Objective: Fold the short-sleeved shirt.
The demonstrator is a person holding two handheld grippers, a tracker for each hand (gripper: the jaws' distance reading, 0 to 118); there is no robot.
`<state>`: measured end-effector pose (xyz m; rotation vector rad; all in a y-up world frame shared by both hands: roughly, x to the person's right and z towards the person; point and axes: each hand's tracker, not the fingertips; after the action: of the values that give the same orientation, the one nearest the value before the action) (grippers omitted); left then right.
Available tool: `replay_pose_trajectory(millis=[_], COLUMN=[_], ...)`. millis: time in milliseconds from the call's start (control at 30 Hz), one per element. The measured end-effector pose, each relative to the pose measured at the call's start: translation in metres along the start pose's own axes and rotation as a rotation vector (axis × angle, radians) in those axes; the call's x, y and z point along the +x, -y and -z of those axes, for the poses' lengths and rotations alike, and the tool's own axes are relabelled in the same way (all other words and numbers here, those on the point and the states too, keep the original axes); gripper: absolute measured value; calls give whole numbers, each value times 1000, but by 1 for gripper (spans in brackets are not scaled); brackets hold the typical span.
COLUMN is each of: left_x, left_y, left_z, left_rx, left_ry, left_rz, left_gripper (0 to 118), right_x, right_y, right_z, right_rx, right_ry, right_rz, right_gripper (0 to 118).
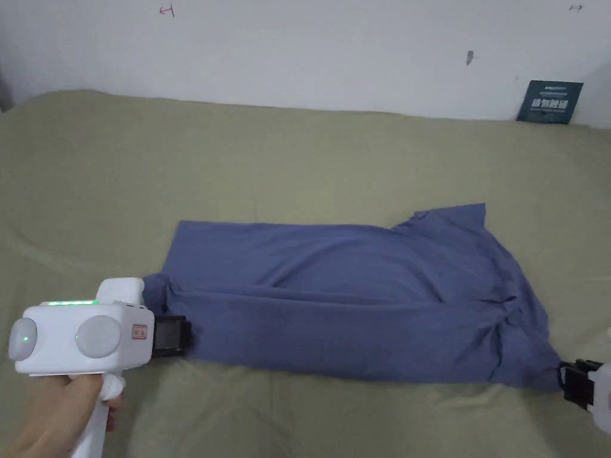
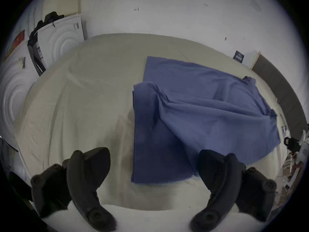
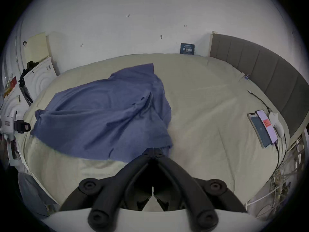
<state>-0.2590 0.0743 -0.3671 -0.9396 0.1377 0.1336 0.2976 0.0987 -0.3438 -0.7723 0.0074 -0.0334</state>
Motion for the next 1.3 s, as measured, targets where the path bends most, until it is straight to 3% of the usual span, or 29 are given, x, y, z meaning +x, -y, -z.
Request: replay_pose_trajectory(millis=[33,133,167,200,233,267,300,333,400,500,533,567,633,667,700,800,1300], left_x=[2,6,8,9,9,9,7,5,2,5,6,7,7,6,5,1,-30], left_y=[2,4,5,5,2,1,0,2,-1,-3,-4,-3,-7,-7,-8,-11,50], left_z=[4,1,-1,-2,-6,-6,-3,1,-2,-3,-3,-3,-10,-12,-13,-26,-91], left_rx=[-18,-25,-19,-12,-6,17,-6,-12,-18,-18,-18,-16,-8,-4,-2,1,-4], left_ry=[-3,28,34,54,65,19,42,49,66,65,59,55,48,46,45,25,62], left_rz=[13,40,46,64,66,67,70,55,22,18,28,41,47,46,42,47,3], left_gripper=[108,80,57,28,5,5,5,5,5,5,5,5,5,5,5,5,5], right_x=[1,1,1,2,4,0,-2,-2,-6,-7,-6,-3,-2,1,1,-1,13], right_y=[-1,-5,-7,-10,-14,-17,-19,-19,-21,-15,-16,-15,-17,-18,-18,-18,51], right_z=[3,8,10,13,18,22,29,30,44,64,66,65,47,44,37,21,-73], right_rx=[-3,2,7,11,10,-8,-44,52,-86,-148,-175,-161,-118,-114,-103,-73,-45], right_ry=[5,9,12,17,18,19,-1,5,10,34,21,3,-11,-67,-30,-13,-49], right_rz=[3,-7,-10,-12,-7,-9,-2,9,-31,-55,-58,-49,-41,-11,2,-56,2], right_gripper=[0,0,11,40,84,118,114,111,113,111,104,71,43,7,7,7,7])
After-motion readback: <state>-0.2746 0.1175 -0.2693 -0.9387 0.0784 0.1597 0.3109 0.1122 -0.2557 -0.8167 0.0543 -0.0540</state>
